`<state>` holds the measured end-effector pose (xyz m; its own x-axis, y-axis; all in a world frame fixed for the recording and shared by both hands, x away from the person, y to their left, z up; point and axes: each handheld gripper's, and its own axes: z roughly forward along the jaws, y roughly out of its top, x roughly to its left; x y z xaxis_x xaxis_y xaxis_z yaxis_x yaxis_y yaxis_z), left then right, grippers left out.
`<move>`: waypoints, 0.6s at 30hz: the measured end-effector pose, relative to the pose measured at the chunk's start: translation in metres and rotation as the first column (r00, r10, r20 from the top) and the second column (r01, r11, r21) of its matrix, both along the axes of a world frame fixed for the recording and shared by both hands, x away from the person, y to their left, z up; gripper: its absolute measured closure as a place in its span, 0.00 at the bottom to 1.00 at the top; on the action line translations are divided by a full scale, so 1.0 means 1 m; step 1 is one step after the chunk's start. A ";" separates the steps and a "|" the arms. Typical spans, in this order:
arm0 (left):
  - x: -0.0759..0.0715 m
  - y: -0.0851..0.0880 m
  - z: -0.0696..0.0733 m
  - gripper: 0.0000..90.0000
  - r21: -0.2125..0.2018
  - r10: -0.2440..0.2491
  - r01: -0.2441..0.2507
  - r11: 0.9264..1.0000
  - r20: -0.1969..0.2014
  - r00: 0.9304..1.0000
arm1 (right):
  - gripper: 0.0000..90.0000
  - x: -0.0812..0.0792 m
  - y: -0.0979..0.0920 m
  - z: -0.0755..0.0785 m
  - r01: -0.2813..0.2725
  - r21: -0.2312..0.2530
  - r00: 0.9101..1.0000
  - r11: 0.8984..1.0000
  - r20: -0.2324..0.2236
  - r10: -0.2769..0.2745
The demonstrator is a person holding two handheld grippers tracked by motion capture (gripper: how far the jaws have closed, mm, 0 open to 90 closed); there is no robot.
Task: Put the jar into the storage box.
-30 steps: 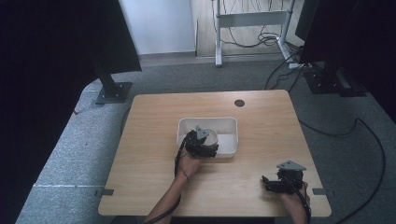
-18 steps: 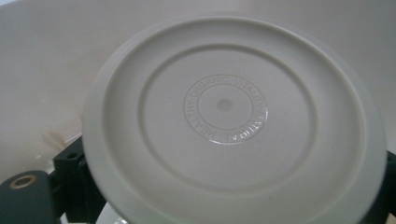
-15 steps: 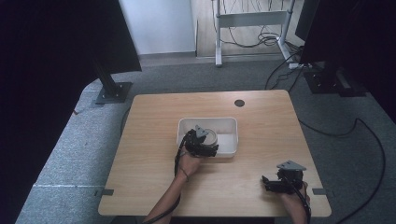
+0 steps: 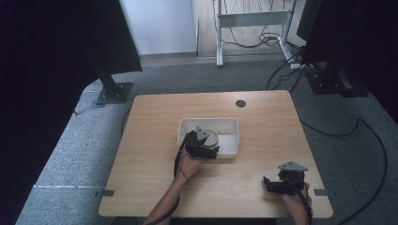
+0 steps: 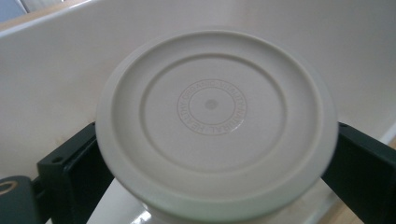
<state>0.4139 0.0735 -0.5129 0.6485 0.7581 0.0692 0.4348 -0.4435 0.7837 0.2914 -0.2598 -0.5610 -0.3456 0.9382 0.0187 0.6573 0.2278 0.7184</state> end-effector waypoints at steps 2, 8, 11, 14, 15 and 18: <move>-0.001 0.001 0.001 0.04 -0.003 0.000 0.000 1.000 0.003 1.000 | 0.02 0.000 0.000 0.000 0.000 0.000 1.000 1.000 0.000 0.000; -0.005 0.005 0.003 0.04 -0.006 -0.006 0.006 1.000 0.007 1.000 | 0.02 0.000 0.000 0.000 0.000 0.000 1.000 1.000 0.000 0.000; -0.007 0.006 0.005 0.04 -0.002 -0.007 0.007 1.000 0.010 1.000 | 0.02 0.000 0.000 0.000 -0.001 0.000 1.000 1.000 0.000 0.001; -0.009 0.007 0.007 0.04 0.005 -0.012 0.012 1.000 0.016 1.000 | 0.02 0.000 0.000 0.000 -0.001 0.000 1.000 1.000 0.000 0.001; -0.010 0.008 0.008 0.04 0.003 -0.013 0.013 1.000 0.015 1.000 | 0.02 0.000 0.000 0.000 -0.001 0.000 1.000 1.000 0.000 0.001; -0.012 0.010 0.010 0.04 0.003 -0.020 0.020 1.000 0.016 1.000 | 0.02 0.000 0.000 0.000 -0.002 -0.001 1.000 1.000 0.000 0.002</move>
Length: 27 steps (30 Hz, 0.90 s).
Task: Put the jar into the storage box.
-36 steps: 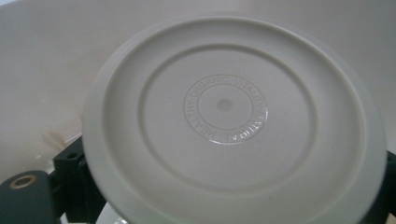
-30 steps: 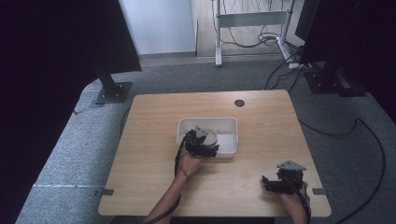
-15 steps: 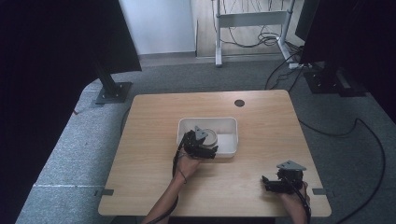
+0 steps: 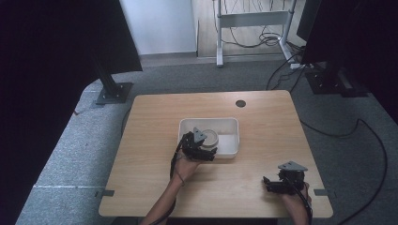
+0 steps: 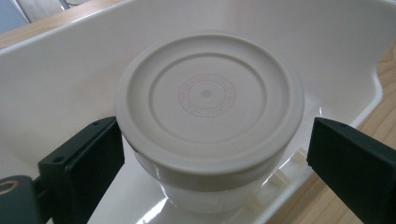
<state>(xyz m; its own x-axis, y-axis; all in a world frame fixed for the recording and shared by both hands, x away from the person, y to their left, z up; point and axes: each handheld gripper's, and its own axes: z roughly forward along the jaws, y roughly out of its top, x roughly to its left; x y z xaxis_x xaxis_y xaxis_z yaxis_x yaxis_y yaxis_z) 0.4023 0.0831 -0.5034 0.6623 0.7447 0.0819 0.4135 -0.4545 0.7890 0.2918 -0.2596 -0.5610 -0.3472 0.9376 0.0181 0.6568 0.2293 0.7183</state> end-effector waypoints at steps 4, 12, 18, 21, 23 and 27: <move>-0.003 0.003 0.002 0.04 -0.011 -0.012 0.012 1.000 -0.001 1.000 | 0.02 0.000 0.000 0.000 0.000 0.000 1.000 1.000 0.000 0.000; -0.011 0.009 0.008 0.04 -0.022 -0.024 0.024 0.999 0.006 1.000 | 0.02 0.000 0.000 0.000 0.000 0.000 1.000 1.000 0.000 0.000; -0.016 0.012 0.008 0.04 -0.028 -0.038 0.038 0.999 0.004 0.999 | 0.02 0.000 0.000 0.000 0.000 0.000 1.000 1.000 0.000 0.000; -0.018 0.013 0.008 0.04 -0.035 -0.041 0.042 0.999 0.006 0.999 | 0.02 0.000 0.000 0.000 0.000 0.000 1.000 1.000 0.000 0.000; -0.020 0.015 0.008 0.04 -0.033 -0.046 0.046 0.998 0.007 0.999 | 0.02 0.000 0.000 0.000 0.000 0.000 1.000 1.000 0.000 0.000; -0.023 0.018 0.009 0.04 -0.046 -0.050 0.050 0.998 0.008 0.999 | 0.02 0.000 0.000 0.000 0.000 0.000 1.000 1.000 0.000 0.000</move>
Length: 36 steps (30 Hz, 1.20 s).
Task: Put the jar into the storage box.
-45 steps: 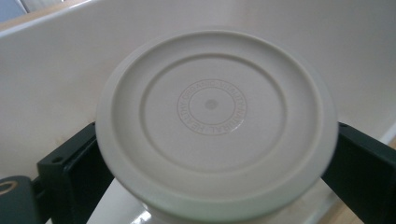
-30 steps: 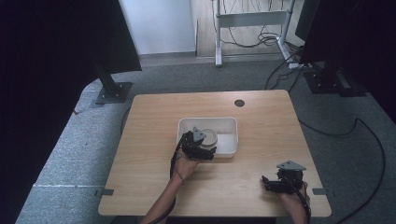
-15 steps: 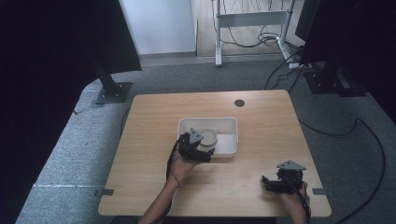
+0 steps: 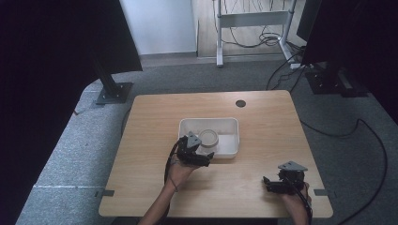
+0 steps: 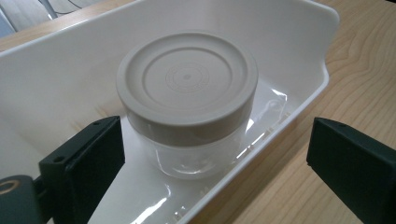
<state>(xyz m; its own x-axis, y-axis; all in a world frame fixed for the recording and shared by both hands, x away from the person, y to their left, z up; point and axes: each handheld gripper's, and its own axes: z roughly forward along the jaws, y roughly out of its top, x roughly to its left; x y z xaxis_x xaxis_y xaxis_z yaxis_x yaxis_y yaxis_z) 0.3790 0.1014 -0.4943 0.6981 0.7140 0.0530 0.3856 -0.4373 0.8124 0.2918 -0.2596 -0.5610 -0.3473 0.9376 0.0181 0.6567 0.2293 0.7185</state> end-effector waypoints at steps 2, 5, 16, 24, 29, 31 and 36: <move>-0.002 0.002 0.000 0.04 -0.008 -0.003 0.003 1.000 0.000 1.000 | 0.02 0.000 0.000 0.000 0.000 0.000 1.000 1.000 0.000 0.000; -0.004 0.006 0.000 0.04 -0.013 -0.009 0.009 1.000 -0.001 1.000 | 0.02 0.000 0.000 0.000 0.000 0.000 1.000 1.000 0.000 0.000; -0.012 0.019 0.001 0.05 -0.035 -0.007 0.007 0.999 -0.006 1.000 | 0.02 0.000 0.000 0.000 0.000 0.000 1.000 1.000 0.000 0.000; -0.018 0.026 -0.005 0.05 -0.044 -0.001 0.000 0.999 -0.021 1.000 | 0.02 0.000 0.000 0.000 0.000 0.000 1.000 1.000 0.000 0.000; -0.021 0.032 -0.010 0.05 -0.043 0.005 -0.006 0.999 -0.028 1.000 | 0.02 0.000 0.000 0.000 0.000 0.000 1.000 1.000 0.000 0.000; -0.023 0.035 -0.011 0.05 -0.042 0.005 -0.006 0.999 -0.029 1.000 | 0.02 0.000 0.000 0.000 0.000 0.000 1.000 1.000 0.000 0.000; -0.028 0.040 -0.013 0.05 -0.039 -0.007 0.006 0.999 -0.027 1.000 | 0.02 0.000 0.000 0.000 0.000 0.000 1.000 1.000 0.000 0.000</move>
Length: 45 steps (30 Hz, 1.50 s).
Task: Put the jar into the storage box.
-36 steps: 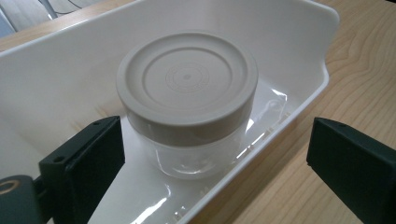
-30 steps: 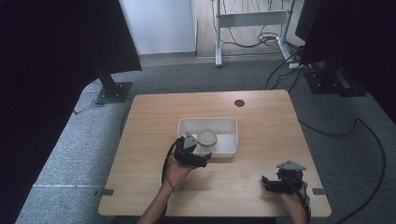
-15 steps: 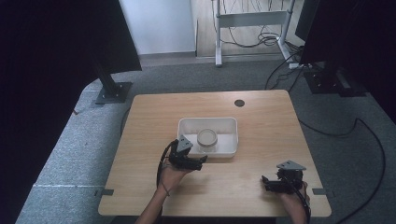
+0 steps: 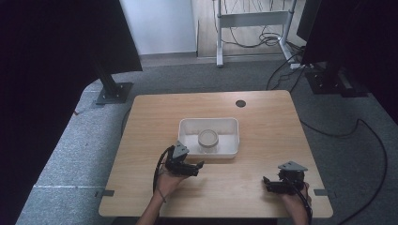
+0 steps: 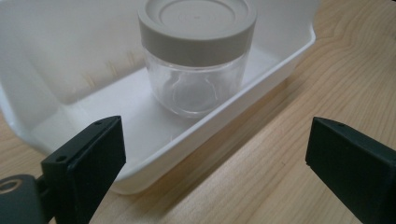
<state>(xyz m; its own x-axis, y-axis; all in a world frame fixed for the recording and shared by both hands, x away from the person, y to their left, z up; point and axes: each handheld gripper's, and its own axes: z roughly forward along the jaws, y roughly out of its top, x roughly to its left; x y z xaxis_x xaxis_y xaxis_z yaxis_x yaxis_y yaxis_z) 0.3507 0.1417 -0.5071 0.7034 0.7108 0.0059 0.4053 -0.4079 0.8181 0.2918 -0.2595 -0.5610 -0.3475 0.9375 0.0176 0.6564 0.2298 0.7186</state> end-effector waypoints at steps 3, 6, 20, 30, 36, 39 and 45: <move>-0.003 0.003 -0.001 0.05 0.001 -0.005 0.005 1.000 0.002 1.000 | 0.02 0.000 0.000 0.000 0.000 0.000 1.000 1.000 0.000 0.000; -0.006 0.007 -0.002 0.05 0.001 -0.007 0.007 1.000 0.003 1.000 | 0.02 0.000 0.000 0.000 0.000 0.000 1.000 1.000 0.000 0.000; -0.017 0.023 0.000 0.05 -0.001 -0.011 0.011 1.000 0.020 1.000 | 0.02 0.000 0.000 0.000 -0.001 0.000 1.000 1.000 0.000 0.001; -0.024 0.036 -0.002 0.05 -0.012 -0.002 0.002 1.000 0.021 1.000 | 0.03 0.000 0.000 0.000 0.000 0.000 1.000 1.000 0.002 0.000; -0.029 0.044 -0.003 0.05 -0.017 0.010 -0.009 1.000 0.022 1.000 | 0.03 0.000 0.000 0.000 0.001 0.000 1.000 1.000 0.002 -0.001; -0.031 0.047 -0.005 0.06 -0.016 0.014 -0.014 1.000 0.022 1.000 | 0.03 -0.001 0.000 0.000 0.001 0.000 1.000 1.000 0.002 -0.001; -0.036 0.054 -0.008 0.06 -0.014 0.021 -0.021 1.000 0.022 1.000 | 0.03 -0.001 0.000 0.000 0.002 0.000 1.000 1.000 0.003 -0.002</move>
